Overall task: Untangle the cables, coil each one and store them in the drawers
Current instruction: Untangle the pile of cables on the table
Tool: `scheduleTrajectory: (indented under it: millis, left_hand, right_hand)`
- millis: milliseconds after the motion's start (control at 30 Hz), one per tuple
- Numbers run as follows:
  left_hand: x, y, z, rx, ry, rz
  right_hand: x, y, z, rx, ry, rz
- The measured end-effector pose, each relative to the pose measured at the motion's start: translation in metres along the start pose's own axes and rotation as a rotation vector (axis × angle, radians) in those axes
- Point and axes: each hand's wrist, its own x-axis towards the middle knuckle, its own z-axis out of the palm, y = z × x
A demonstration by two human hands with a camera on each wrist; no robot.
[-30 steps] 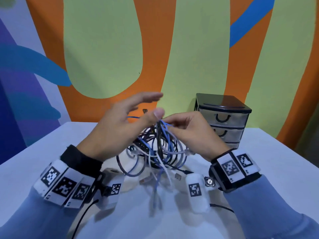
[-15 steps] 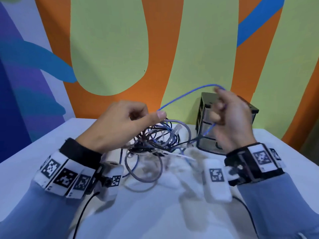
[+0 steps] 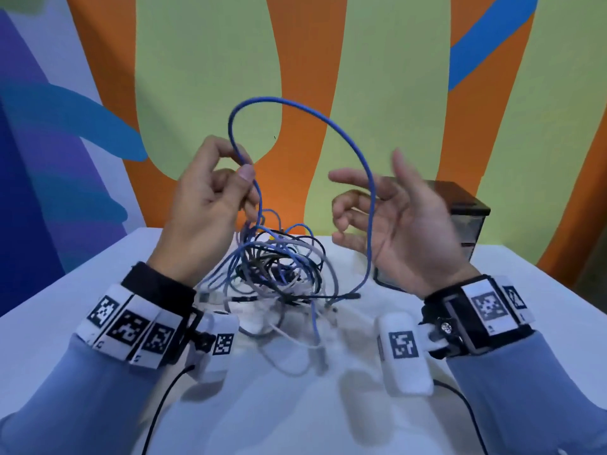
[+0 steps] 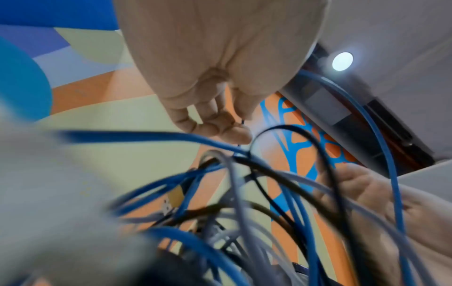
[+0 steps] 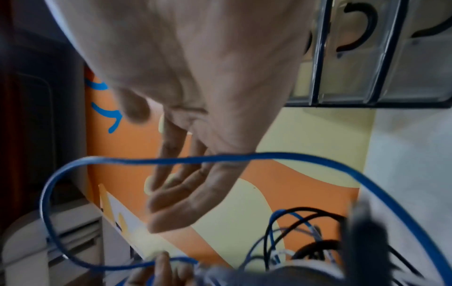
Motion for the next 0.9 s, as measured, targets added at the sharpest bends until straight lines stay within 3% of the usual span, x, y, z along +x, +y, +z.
scheduleTrajectory:
  millis: [100, 200, 300, 400, 500, 633, 900]
  left_hand:
    - [-0.001, 0.005, 0.005, -0.090, -0.022, 0.094]
    - [-0.007, 0.009, 0.014, -0.183, -0.143, 0.118]
    - [-0.013, 0.013, 0.021, -0.258, -0.233, 0.094]
    - [-0.015, 0.014, 0.025, -0.287, -0.266, 0.088]
    - [-0.015, 0.016, 0.026, -0.306, -0.249, 0.098]
    - [-0.016, 0.016, 0.029, -0.245, -0.213, 0.092]
    - [-0.018, -0.004, 0.025, 0.255, -0.389, -0.004]
  right_hand:
    - [0.009, 0.021, 0.003, -0.524, 0.118, -0.098]
    - [0.009, 0.044, 0.010, -0.861, 0.006, -0.168]
    - [0.010, 0.053, 0.018, -0.836, 0.010, -0.181]
    - [0.014, 0.058, 0.012, -0.784, 0.218, -0.268]
    - [0.016, 0.055, 0.005, -0.721, 0.367, -0.264]
    - [0.015, 0.056, 0.007, -0.760, 0.296, -0.253]
    - [0.015, 0.047, 0.012, -0.310, 0.204, -0.176]
